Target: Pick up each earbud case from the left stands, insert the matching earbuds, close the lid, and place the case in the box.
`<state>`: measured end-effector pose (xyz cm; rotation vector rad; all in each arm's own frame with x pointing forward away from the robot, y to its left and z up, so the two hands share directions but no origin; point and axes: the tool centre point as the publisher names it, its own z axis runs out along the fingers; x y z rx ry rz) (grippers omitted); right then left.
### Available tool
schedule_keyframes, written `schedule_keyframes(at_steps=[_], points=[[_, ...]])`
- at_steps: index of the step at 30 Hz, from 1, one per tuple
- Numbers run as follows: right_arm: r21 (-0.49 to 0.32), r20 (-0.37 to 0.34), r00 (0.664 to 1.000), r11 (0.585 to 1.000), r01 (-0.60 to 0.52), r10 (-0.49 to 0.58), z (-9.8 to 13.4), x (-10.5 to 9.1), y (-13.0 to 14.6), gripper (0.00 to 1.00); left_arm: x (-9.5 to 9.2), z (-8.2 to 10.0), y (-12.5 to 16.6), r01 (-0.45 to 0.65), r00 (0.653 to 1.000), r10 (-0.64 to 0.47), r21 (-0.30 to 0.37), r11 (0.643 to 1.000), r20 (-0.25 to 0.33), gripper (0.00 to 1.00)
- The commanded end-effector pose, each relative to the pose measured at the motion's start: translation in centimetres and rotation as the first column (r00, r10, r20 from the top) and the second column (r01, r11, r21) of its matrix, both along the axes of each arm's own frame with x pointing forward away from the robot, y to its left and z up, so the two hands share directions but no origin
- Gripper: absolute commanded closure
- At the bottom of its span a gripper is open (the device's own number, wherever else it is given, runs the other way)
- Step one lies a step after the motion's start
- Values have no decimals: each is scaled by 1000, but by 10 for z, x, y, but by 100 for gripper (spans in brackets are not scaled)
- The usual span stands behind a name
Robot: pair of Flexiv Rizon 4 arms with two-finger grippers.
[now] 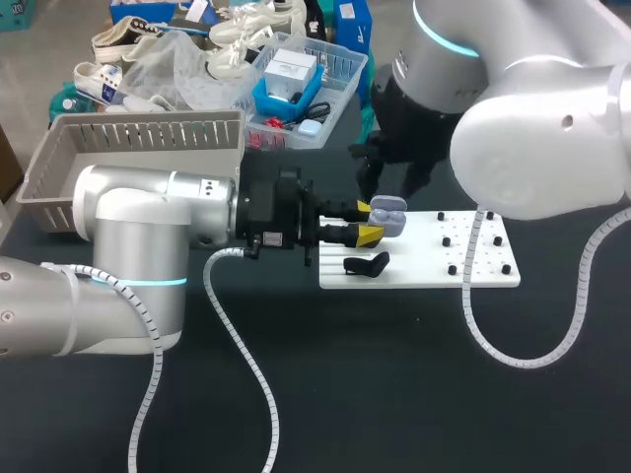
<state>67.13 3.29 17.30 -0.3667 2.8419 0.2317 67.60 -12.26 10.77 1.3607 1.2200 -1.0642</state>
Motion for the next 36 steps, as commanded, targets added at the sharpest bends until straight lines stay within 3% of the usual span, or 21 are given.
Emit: schedule_keyframes(at_steps=[1,8,15,27,36], points=[[-3,37,997,998,67,-67,-2,-1,-8,0,-1,0,0,-6,1000,6,0,1000,2,100],[29,69,970,972,233,-234,-4,14,-21,0,-1,0,0,-6,1000,6,0,1000,2,100],[37,76,942,945,326,-328,-11,24,-33,0,-1,0,0,-6,1000,6,0,1000,2,100],[19,43,919,920,391,-392,-29,35,-51,0,-1,0,0,-6,1000,6,0,1000,2,100],[9,34,921,922,387,-387,-31,27,-54,0,-1,0,0,-6,1000,6,0,1000,2,100]])
